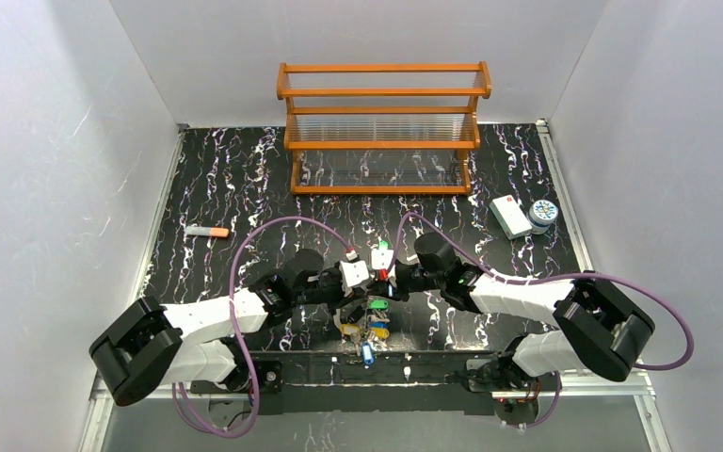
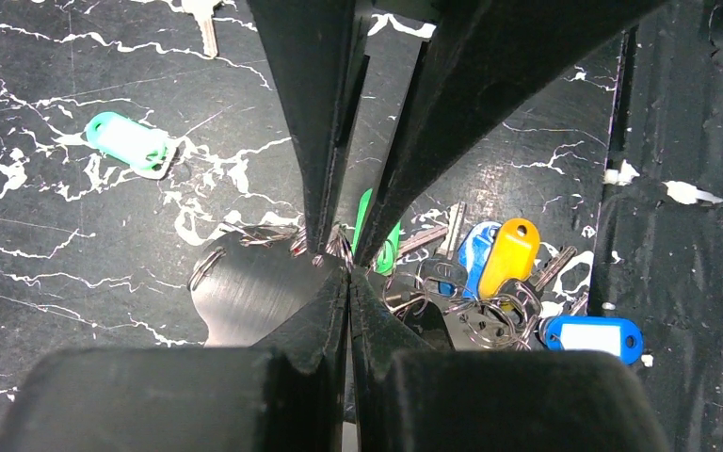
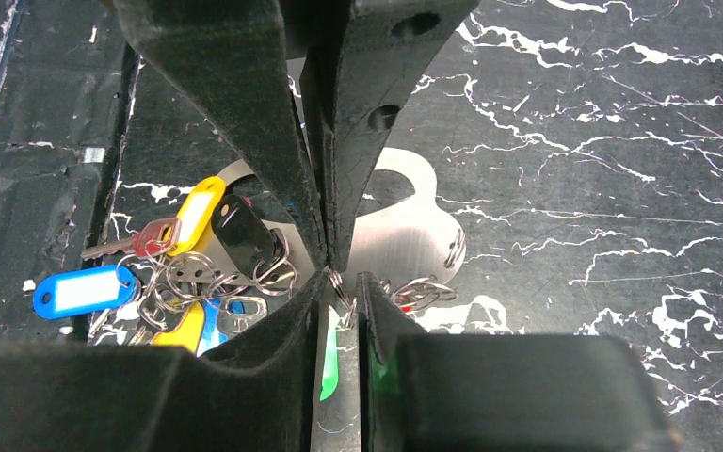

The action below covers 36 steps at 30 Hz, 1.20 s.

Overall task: Put the keys on the keyring
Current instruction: Adjust the keyring.

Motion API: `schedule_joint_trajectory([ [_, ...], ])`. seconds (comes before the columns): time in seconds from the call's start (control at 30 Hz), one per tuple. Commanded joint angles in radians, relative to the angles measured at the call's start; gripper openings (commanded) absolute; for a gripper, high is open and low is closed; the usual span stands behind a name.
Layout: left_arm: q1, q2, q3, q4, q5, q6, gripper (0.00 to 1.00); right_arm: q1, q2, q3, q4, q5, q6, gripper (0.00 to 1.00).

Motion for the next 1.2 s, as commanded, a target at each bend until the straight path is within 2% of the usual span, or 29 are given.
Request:
schedule_joint_trajectory([
  [0.0, -0.022, -0.014, 0.047, 0.028, 0.042, 0.007, 0.00, 0.024, 0.025, 0.056, -0.032, -0.023, -0.046, 0.27],
  [0.17, -0.021, -0.013, 0.047, 0.028, 0.044, 0.005, 0.00, 0.025, 0.029, 0.058, -0.050, -0.021, -0.061, 0.31],
  [0.5, -0.021, -0.017, 0.048, 0.029, 0.041, 0.008, 0.00, 0.031, 0.049, 0.073, -0.086, -0.008, -0.086, 0.32],
  [0.83, -0.023, -0.023, 0.035, 0.029, 0.028, 0.013, 0.00, 0.035, 0.034, 0.084, -0.150, -0.068, -0.116, 0.36],
  [1.17, -0.023, -0.059, -0.013, 0.120, 0.062, 0.012, 0.00, 0.034, 0.039, 0.025, 0.021, -0.076, -0.011, 0.33],
])
